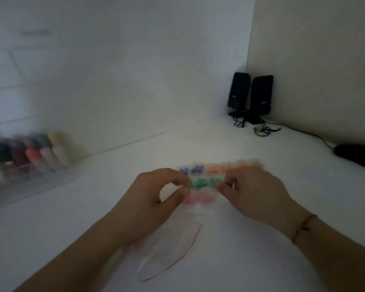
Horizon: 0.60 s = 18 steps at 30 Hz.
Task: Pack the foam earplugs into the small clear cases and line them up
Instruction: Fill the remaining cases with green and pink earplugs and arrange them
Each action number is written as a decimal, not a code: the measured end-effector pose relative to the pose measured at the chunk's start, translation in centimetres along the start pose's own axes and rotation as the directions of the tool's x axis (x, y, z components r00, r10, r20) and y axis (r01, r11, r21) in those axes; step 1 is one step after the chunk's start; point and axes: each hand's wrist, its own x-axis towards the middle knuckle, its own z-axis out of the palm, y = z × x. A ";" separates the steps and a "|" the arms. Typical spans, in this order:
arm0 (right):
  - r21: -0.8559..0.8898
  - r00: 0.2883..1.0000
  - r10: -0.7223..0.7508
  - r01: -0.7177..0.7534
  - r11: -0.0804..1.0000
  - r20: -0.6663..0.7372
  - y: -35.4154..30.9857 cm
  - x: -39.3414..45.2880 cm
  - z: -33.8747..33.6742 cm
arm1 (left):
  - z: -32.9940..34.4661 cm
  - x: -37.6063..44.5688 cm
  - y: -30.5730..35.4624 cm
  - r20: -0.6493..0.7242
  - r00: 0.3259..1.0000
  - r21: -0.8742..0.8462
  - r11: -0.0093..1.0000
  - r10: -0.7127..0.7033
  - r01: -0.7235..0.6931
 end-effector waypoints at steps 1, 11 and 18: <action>0.008 1.000 0.011 -0.011 1.000 0.004 0.7 0.1 -0.8 | 0.0 0.6 0.5 0.011 1.000 0.027 1.000 0.012 -0.012; -0.033 0.875 0.461 -0.470 0.882 -0.149 14.4 2.0 -5.1 | 8.9 12.7 6.0 0.474 0.872 0.155 0.964 0.118 -0.214; -0.048 0.850 0.526 -0.524 0.850 0.029 16.8 2.6 -3.7 | 16.3 16.8 8.6 0.572 0.821 0.277 0.943 -0.007 -0.186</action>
